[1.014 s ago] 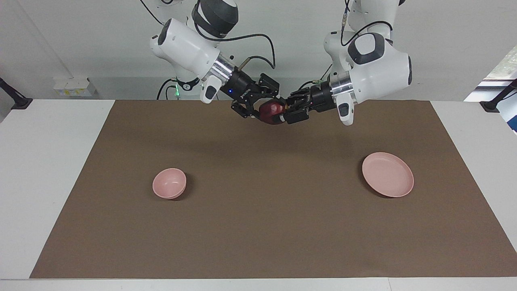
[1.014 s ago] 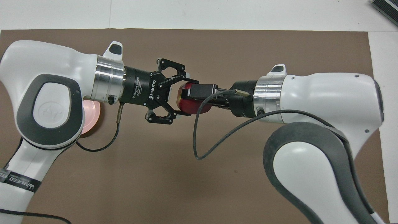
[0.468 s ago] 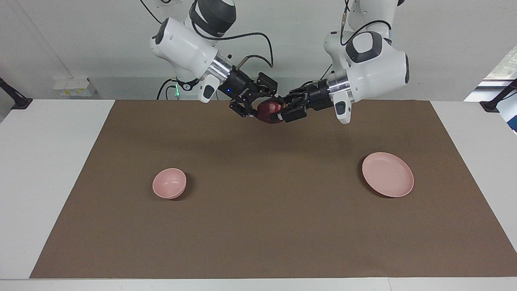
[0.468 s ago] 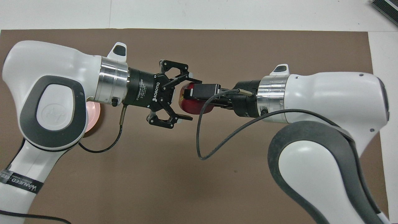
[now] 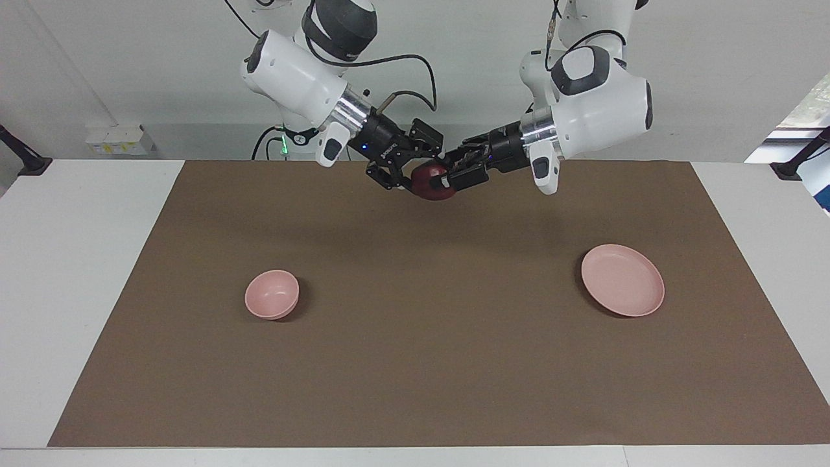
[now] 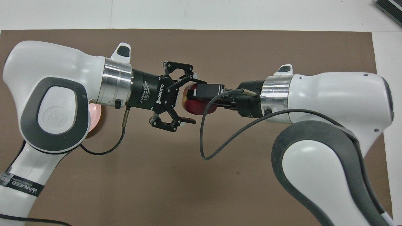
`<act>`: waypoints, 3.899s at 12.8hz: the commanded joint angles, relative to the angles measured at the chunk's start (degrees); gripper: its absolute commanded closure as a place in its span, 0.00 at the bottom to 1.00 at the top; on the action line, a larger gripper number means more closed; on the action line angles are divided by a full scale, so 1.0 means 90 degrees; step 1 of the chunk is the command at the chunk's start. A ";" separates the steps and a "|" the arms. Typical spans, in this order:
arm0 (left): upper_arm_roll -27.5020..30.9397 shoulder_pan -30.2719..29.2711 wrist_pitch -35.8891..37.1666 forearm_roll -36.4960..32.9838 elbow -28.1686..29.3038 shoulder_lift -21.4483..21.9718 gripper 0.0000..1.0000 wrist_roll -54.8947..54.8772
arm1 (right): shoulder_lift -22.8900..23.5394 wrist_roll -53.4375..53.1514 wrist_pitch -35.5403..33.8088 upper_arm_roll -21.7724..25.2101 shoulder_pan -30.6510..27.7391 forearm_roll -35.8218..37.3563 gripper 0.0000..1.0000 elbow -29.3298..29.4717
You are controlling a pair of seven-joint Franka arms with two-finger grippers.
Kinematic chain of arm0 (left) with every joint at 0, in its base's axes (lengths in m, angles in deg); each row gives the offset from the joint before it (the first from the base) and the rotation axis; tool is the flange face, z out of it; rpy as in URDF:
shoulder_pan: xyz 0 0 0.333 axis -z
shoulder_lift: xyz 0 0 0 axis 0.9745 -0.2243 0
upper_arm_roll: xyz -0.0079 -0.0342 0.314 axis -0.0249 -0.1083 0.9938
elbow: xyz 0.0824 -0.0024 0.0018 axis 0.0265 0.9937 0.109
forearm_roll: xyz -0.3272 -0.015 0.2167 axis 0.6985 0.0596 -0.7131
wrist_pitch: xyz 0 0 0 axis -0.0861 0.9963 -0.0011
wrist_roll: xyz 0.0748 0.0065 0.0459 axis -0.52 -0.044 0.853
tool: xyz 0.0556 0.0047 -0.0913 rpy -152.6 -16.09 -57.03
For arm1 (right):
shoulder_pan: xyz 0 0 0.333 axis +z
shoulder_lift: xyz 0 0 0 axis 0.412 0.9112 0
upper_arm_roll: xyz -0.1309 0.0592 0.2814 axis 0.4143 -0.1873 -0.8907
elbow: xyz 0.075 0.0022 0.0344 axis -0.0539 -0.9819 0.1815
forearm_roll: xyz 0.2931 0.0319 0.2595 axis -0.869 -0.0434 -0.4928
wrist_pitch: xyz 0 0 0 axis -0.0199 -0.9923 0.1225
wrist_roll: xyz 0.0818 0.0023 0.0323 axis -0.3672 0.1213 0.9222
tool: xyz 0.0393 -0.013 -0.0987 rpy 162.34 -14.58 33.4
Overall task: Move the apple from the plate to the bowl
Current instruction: 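Close the right gripper on the apple and open the left gripper, then carry the apple to the bowl with the right gripper while the left gripper withdraws, then lower the apple into the pink bowl and open the right gripper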
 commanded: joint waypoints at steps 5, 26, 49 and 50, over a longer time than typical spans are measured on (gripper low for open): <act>0.0152 -0.0339 0.0286 -0.1556 0.0078 0.0126 0.00 0.0080 | -0.0144 -0.0149 -0.0436 0.0037 -0.0766 0.0965 1.00 -0.0347; 0.0152 -0.2106 0.0480 -0.5905 -0.0078 0.0116 0.00 -0.5492 | 0.1281 -0.0550 0.0354 0.0017 -0.2290 0.6027 1.00 -0.0788; 0.0494 -0.1784 0.2561 -0.6707 -0.0693 0.1083 0.00 -0.7274 | 0.1009 -0.1029 -0.0900 -0.0051 -0.2330 0.5900 0.00 0.0478; 0.0523 -0.1736 0.2561 -0.6707 -0.0693 0.1074 0.00 -0.7284 | 0.0911 -0.1029 -0.1514 -0.0061 -0.2330 0.5909 0.00 0.0839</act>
